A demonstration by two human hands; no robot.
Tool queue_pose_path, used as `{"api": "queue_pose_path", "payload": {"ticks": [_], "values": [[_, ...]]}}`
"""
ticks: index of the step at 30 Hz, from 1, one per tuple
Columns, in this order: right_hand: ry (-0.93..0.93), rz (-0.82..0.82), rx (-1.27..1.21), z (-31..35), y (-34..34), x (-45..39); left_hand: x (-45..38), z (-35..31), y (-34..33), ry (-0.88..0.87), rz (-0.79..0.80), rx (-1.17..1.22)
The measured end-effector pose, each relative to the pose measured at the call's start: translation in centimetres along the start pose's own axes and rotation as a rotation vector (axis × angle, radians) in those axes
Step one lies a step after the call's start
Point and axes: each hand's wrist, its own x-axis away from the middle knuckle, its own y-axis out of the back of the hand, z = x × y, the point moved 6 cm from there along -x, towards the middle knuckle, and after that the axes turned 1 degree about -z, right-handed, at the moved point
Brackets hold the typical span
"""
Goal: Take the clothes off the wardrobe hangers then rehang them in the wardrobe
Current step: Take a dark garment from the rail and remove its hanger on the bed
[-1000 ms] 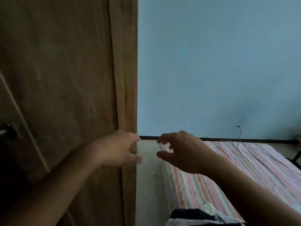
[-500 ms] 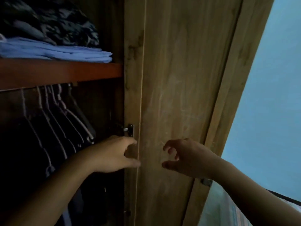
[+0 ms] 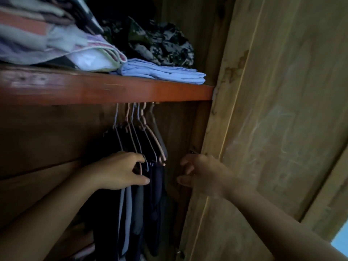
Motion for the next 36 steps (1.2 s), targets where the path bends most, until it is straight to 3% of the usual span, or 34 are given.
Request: {"api": "queue_pose_path", "payload": {"ticks": [11,17,26,32,36], "values": [[0.196,-0.047,-0.189,8.9,-5.0,-9.4,1.9,10.2,1.2,0.236,-0.124,0.023],[0.177,-0.137,-0.189,10.6,-7.2,-13.0,2.5,11.0,1.6,0.258,-0.235,-0.026],[0.044,-0.163,-0.083,10.8,-9.4,-15.8,2.4,11.7,1.5,0.263,-0.233,-0.003],[0.022,-0.096,-0.098,11.0,-9.5,-16.7,2.0,11.5,1.2,0.252,-0.243,0.009],[0.061,-0.182,-0.161,11.2,-9.0,-15.8,2.0,11.5,1.1,0.248,-0.280,-0.016]]}}
